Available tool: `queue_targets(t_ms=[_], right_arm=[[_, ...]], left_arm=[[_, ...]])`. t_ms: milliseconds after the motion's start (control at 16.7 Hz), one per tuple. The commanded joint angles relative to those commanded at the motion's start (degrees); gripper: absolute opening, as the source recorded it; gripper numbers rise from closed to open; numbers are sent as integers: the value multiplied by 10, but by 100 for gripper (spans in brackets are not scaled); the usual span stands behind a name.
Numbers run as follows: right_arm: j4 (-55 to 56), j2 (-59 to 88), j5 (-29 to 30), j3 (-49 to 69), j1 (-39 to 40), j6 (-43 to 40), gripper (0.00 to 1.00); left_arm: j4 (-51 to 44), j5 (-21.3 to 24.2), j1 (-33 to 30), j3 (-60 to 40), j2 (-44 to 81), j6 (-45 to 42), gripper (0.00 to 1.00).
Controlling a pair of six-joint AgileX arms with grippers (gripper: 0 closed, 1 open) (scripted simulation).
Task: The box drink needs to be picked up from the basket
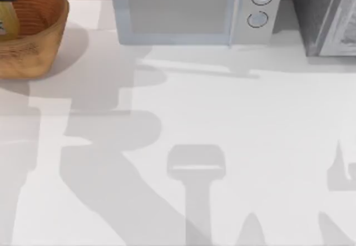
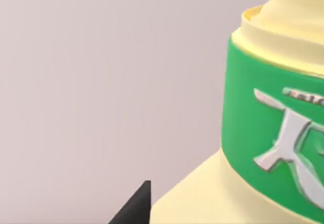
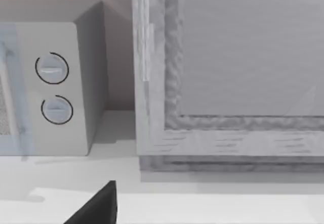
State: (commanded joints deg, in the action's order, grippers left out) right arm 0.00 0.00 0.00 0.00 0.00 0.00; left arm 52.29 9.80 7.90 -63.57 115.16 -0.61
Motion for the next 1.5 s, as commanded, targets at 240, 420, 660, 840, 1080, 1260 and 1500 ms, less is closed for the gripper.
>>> queue_targets(t_ms=[240,420,660,840,1080,1260,1500], right_arm=[[0,0,0,0,0,0,100],[0,0,0,0,0,0,100],[0,0,0,0,0,0,100],[0,0,0,0,0,0,100],[0,0,0,0,0,0,100],[0,0,0,0,0,0,100],[0,0,0,0,0,0,100]], left_arm=[[-100,-1,0,-46,-58,-2,0],[-169,-2,0,-75,-95,-2,0],[-213,-3,0,-94,-118,-2,0],[-213,-3,0,-94,-118,-2,0],[-220,-5,-1,-77,-131,-1,0],[-244,-11,-8,-21,-195,1,0],[-290,-25,-20,87,-358,1,0]])
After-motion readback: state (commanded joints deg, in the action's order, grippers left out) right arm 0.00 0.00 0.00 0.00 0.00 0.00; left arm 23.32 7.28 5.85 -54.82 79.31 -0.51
